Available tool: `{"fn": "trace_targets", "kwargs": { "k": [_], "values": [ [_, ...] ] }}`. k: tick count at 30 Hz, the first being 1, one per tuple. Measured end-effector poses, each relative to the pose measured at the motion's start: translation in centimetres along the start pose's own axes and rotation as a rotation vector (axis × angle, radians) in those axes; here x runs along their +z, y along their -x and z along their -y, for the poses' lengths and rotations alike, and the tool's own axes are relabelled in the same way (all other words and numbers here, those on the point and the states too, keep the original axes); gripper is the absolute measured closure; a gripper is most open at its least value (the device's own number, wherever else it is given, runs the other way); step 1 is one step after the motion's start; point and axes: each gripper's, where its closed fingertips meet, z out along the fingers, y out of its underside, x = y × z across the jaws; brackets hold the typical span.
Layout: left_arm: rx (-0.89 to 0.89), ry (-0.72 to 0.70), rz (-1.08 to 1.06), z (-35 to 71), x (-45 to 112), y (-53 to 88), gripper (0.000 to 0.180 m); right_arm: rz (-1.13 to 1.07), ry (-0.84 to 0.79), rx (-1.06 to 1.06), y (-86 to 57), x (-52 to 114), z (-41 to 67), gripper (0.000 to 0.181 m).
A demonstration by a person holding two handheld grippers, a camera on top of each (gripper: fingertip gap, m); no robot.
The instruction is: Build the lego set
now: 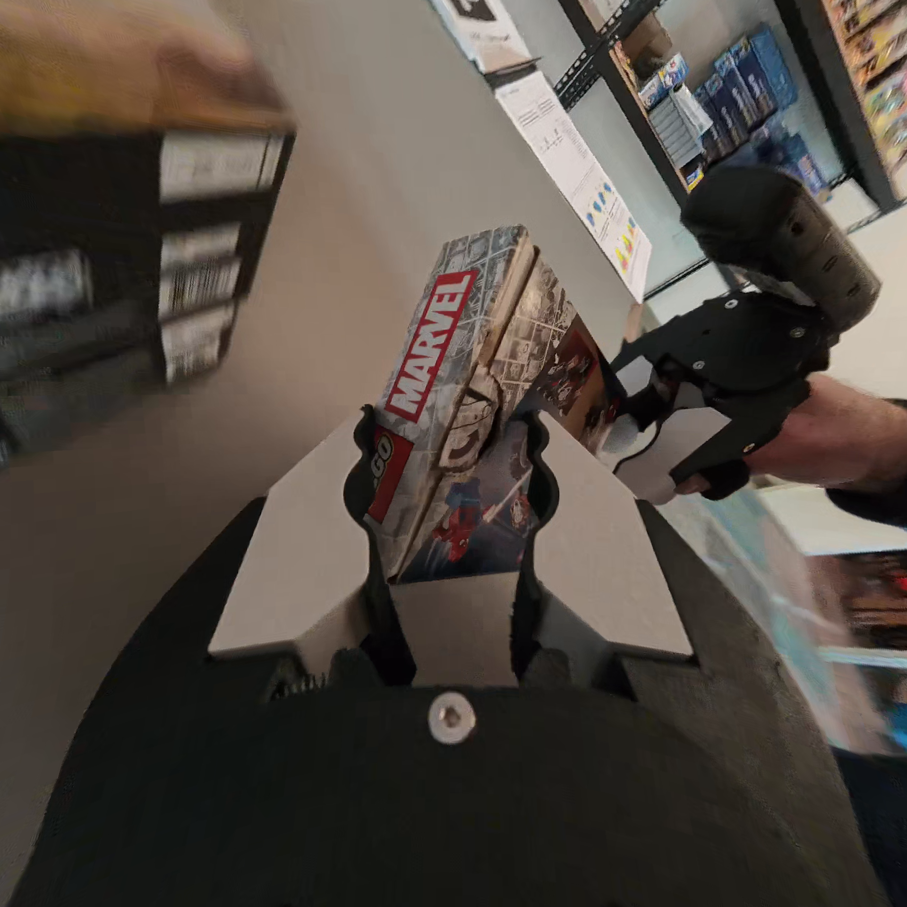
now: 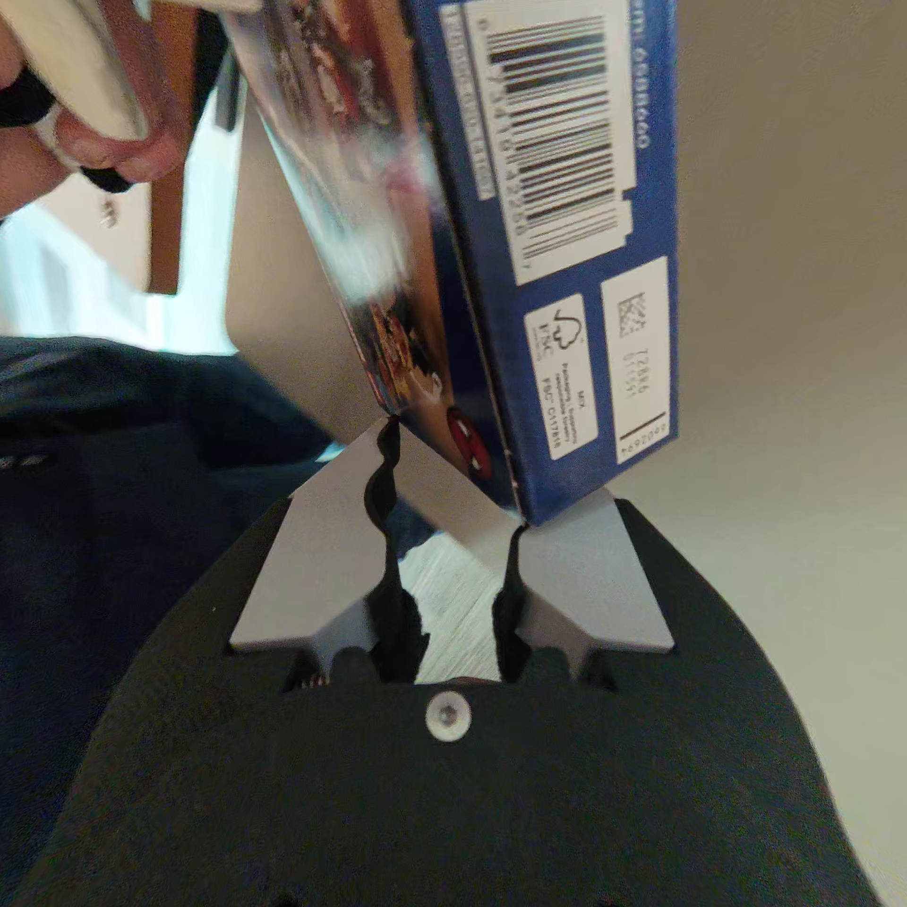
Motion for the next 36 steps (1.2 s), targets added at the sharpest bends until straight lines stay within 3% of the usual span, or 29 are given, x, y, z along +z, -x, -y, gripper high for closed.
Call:
{"fn": "trace_targets", "kwargs": {
  "k": [3,5,8,13,15,19,21,23,25,27,29,32,34,36],
  "values": [
    [0.264,0.015,0.077,3.0,2.2,-0.1,0.113,-0.251,-0.215,-0.121,-4.9,-3.0,3.5,0.14],
    [0.435,0.098,0.09,1.9,3.1,-0.2,0.117,-0.42,-0.304,-0.179,-7.4,-4.7,4.2,0.138],
    [0.681,0.3,0.099,-3.6,3.4,0.9,0.136,-0.475,-0.277,-0.25,-8.8,-2.8,1.3,0.142],
    [0.427,0.426,0.053,-9.9,1.2,1.6,0.136,-0.308,-0.191,-0.16,-7.1,0.7,-5.4,0.142],
    [0.358,0.442,0.02,-11.1,0.4,0.7,0.126,-0.265,-0.207,-0.089,-6.6,0.2,-6.6,0.134],
    [0.185,0.319,0.006,-8.1,-0.1,-0.7,0.116,-0.109,-0.4,0.106,-5.2,-3.6,-3.8,0.136],
    [0.12,0.261,0.002,-5.5,0.4,-1.1,0.12,-0.018,-0.472,0.167,-4.5,-5.2,-1.2,0.135],
    [0.001,0.244,-0.057,-3.5,1.4,-2.1,0.124,0.025,-0.442,0.253,-4.7,-5.2,0.5,0.131],
    [-0.122,0.276,-0.019,-2.9,2.6,-1.7,0.114,0.078,-0.34,0.343,-4.8,-4.4,1.0,0.126],
    [-0.193,0.276,0.015,-2.0,3.4,-0.7,0.118,0.055,-0.351,0.317,-5.6,-4.8,2.2,0.129],
    [-0.169,0.229,0.032,-0.1,4.3,-0.5,0.116,-0.005,-0.358,0.28,-7.0,-5.7,3.4,0.133],
    [0.021,0.191,0.091,2.5,5.7,-0.7,0.113,-0.125,-0.456,0.153,-9.3,-8.1,5.9,0.134],
    [0.104,0.251,0.112,1.3,6.7,-0.5,0.12,-0.221,-0.5,0.071,-10.9,-8.6,6.3,0.137],
    [0.166,0.393,0.126,-3.5,7.3,0.3,0.121,-0.229,-0.422,0.034,-11.6,-6.2,4.1,0.141]
  ]
}}
